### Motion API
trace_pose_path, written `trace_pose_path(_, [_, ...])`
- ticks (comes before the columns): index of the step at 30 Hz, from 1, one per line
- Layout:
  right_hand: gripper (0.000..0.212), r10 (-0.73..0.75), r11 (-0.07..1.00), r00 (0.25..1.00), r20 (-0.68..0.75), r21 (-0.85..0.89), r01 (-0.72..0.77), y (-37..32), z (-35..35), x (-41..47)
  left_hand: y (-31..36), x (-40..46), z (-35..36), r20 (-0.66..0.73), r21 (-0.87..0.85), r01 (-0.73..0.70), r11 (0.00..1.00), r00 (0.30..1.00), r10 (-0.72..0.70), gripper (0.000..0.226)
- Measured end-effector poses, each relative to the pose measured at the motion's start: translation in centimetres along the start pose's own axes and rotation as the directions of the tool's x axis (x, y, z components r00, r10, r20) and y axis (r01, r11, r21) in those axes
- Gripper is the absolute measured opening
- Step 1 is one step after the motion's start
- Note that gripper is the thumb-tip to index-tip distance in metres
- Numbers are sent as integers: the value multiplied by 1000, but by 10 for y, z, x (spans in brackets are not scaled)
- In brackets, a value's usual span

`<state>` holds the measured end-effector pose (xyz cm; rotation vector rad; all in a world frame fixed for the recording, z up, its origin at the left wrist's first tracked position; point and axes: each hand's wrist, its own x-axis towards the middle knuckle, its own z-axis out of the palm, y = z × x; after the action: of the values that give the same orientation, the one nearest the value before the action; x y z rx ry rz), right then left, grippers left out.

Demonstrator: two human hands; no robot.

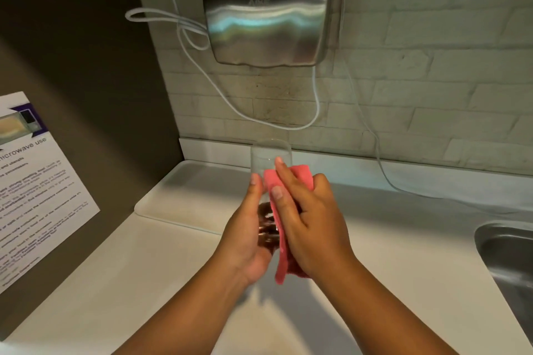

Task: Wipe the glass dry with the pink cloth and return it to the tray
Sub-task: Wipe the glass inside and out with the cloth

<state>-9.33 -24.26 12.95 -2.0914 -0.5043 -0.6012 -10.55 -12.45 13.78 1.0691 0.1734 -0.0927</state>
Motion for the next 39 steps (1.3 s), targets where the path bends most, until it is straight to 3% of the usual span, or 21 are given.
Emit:
trace_pose_path(2, [46, -73, 992, 997, 16, -101, 74, -7, 0, 5, -7, -3, 2, 30, 15, 13, 1000, 999, -14, 65])
trace_pose_path(6, [48, -63, 994, 997, -46, -89, 59, -5, -12, 34, -11, -7, 4, 47, -10, -15, 1000, 999, 15, 61])
trace_pose_path(14, [43, 150, 978, 988, -35, 153, -143, 11, -18, 47, 1, -3, 1, 4, -107, -49, 993, 999, 50, 80])
trace_pose_path(17, [39, 72, 977, 997, -21, 203, -66, 5, -10, 24, 9, 3, -2, -21, -109, -41, 993, 999, 39, 83])
trace_pose_path(21, [45, -103, 995, 995, 8, -16, 103, -9, -2, 11, 2, 5, -2, 3, -70, 10, 998, 1000, -10, 64])
trace_pose_path(25, [50, -62, 994, 998, -14, -88, 60, -2, -15, 36, -14, 0, -2, 75, -74, 29, 997, 997, -23, 64])
trace_pose_path(33, [37, 209, 931, 977, -34, 313, -188, 6, -21, 51, -7, 0, -8, 163, -170, 14, 985, 987, 14, 79])
trace_pose_path(35, [24, 191, 923, 982, -6, 342, -177, 1, -15, 35, 1, 3, -8, 143, -155, 2, 988, 989, 20, 84])
trace_pose_path(39, [39, 40, 983, 999, -11, 181, -37, -5, -6, 16, 1, 7, -9, 100, -108, 27, 994, 995, -17, 83])
